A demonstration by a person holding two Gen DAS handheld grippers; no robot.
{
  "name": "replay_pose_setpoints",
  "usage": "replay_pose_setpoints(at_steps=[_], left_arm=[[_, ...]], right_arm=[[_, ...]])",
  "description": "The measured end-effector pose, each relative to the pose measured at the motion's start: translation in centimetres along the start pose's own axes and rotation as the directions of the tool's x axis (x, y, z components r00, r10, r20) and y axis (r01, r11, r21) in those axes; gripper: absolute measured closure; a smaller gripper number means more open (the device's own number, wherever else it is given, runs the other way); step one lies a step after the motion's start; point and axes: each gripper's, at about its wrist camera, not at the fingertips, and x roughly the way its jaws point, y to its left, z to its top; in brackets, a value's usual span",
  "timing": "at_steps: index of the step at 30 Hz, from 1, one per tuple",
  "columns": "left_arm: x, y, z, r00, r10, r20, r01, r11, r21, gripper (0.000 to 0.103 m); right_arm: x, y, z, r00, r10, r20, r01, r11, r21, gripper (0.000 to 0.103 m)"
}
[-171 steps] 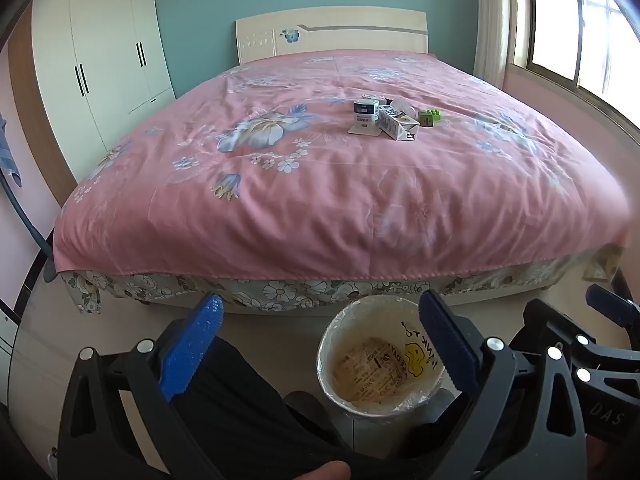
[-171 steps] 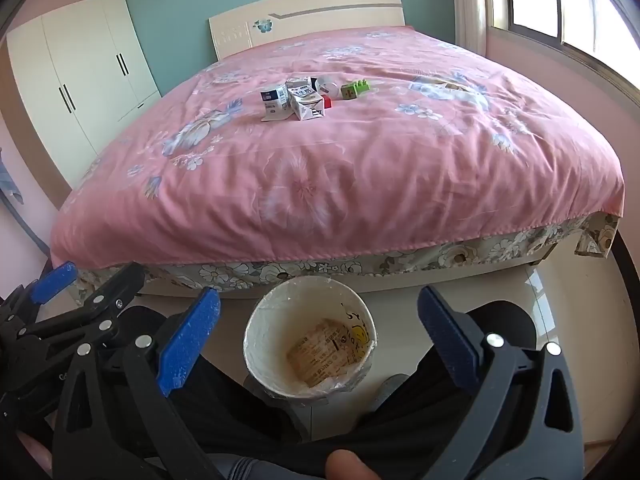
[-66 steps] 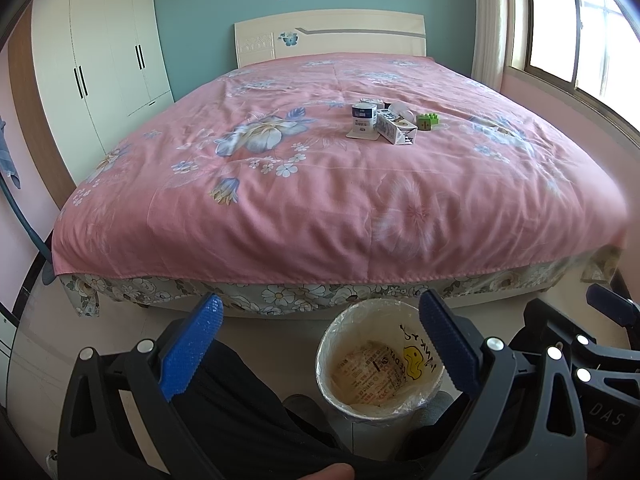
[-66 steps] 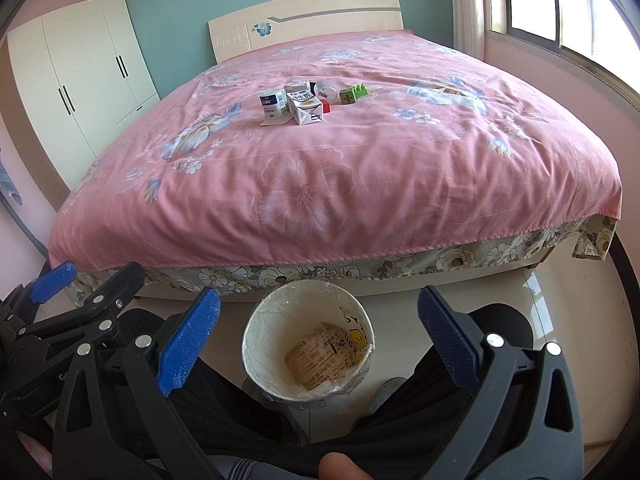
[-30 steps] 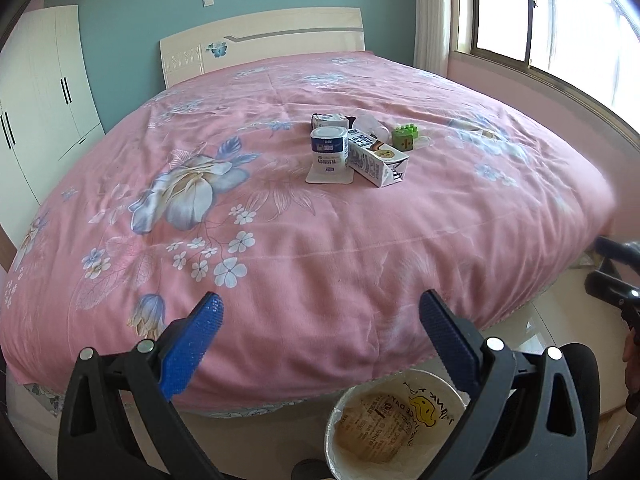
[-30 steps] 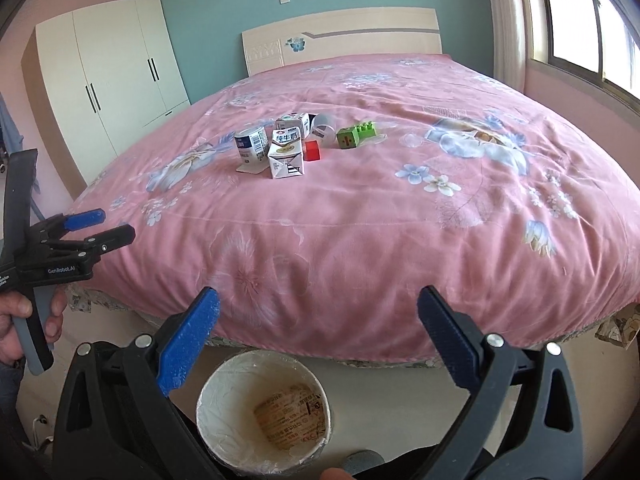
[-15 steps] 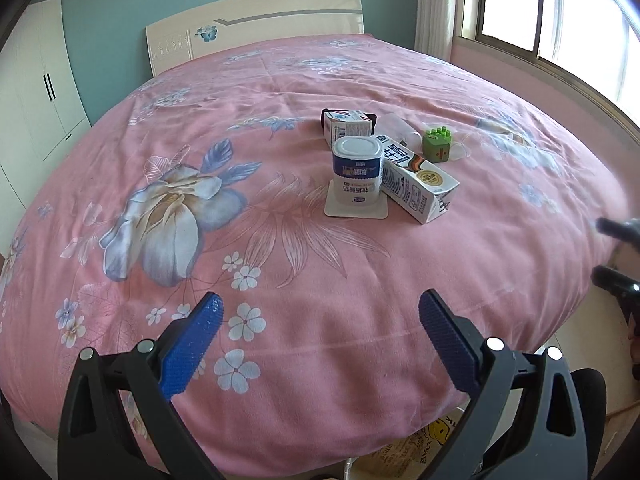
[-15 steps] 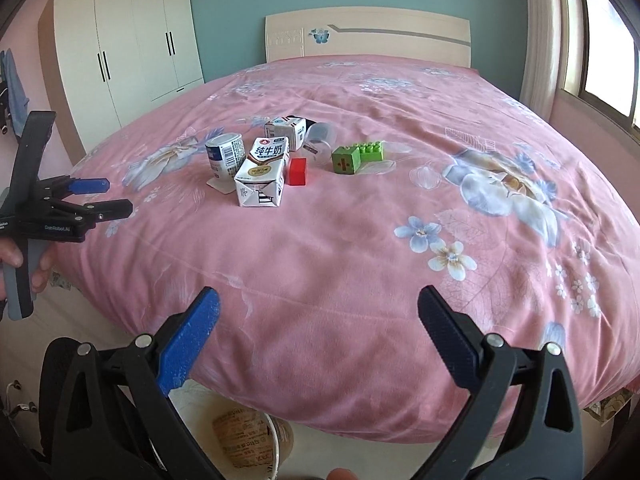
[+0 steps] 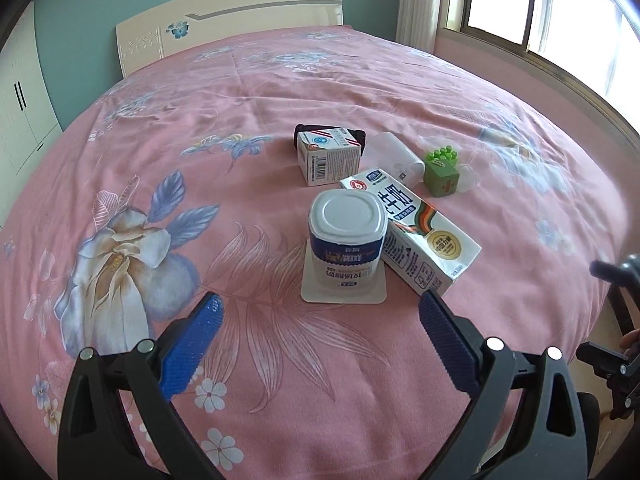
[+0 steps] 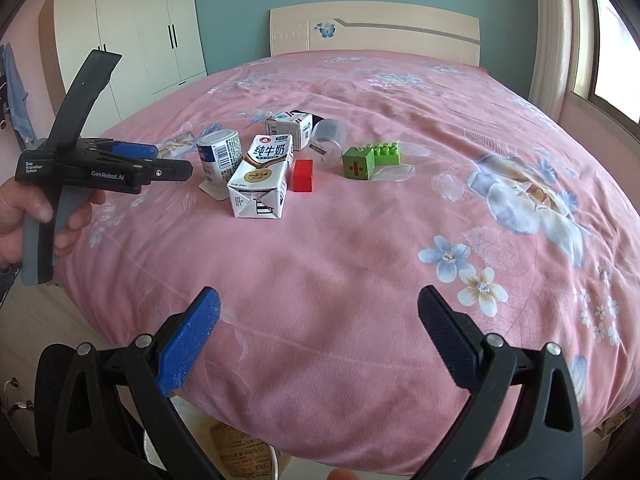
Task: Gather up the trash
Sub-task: 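Move both tools over the bed toward the cluster of trash items, then grasp the white yogurt cup with left tool while right tool grasps the milk carton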
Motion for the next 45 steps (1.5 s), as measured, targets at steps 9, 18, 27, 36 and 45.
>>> replay_pose_setpoints(at_steps=[9,18,27,36,45], left_arm=[[3.0,-0.4,1.8,0.999,0.014,-0.033,-0.012,0.999,0.035,0.003],[5.3,0.1,2.7,0.997,0.002,-0.072,0.001,0.999,0.045,0.003],[7.1,-0.1,3.3,0.993,-0.031,-0.116,0.035,0.999,0.03,0.025],[7.8,-0.2,3.7,0.992,-0.029,-0.126,0.031,0.999,0.021,0.049],[7.6,-0.2,3.6,0.992,-0.032,-0.123,0.033,0.999,0.006,0.054]], right_arm=[[5.3,1.1,3.9,0.989,0.131,-0.062,-0.131,0.991,0.009,0.005],[10.4,3.1,6.2,0.98,0.149,-0.131,-0.15,0.989,0.003,0.026],[12.4,4.6,7.3,0.982,0.139,-0.126,-0.143,0.99,-0.02,0.053],[13.2,4.1,8.5,0.989,0.108,-0.1,-0.109,0.994,-0.009,0.054],[13.0,4.5,7.9,0.993,0.082,-0.084,-0.084,0.996,-0.03,0.056]])
